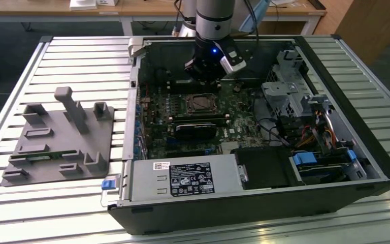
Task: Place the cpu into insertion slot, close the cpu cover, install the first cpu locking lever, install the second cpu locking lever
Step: 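Install the second cpu locking lever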
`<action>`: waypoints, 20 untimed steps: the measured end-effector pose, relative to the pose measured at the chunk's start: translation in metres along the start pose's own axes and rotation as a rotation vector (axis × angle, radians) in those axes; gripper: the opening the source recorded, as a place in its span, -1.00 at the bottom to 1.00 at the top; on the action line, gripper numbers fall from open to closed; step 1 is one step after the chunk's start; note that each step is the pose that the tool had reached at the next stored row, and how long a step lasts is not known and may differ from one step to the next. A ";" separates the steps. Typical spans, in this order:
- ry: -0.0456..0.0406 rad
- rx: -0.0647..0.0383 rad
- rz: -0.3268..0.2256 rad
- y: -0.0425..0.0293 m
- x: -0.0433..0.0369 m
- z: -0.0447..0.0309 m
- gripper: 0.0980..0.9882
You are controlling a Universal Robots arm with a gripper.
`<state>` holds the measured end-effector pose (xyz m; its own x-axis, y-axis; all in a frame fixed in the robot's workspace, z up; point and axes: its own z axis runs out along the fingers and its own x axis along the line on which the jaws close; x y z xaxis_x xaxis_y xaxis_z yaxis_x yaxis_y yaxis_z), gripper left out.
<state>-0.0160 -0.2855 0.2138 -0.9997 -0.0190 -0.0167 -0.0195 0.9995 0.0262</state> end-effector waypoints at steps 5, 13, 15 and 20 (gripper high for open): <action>0.0001 0.000 0.000 -0.0023 0.0000 -0.0001 -0.98; 0.0001 0.000 0.000 -0.0087 0.0001 -0.0002 -0.98; 0.0001 0.000 0.000 -0.0100 0.0002 -0.0003 -0.98; 0.0000 0.000 0.000 -0.0111 0.0001 -0.0047 -0.98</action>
<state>-0.0160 -0.2967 0.2182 -0.9997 -0.0189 -0.0167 -0.0193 0.9995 0.0260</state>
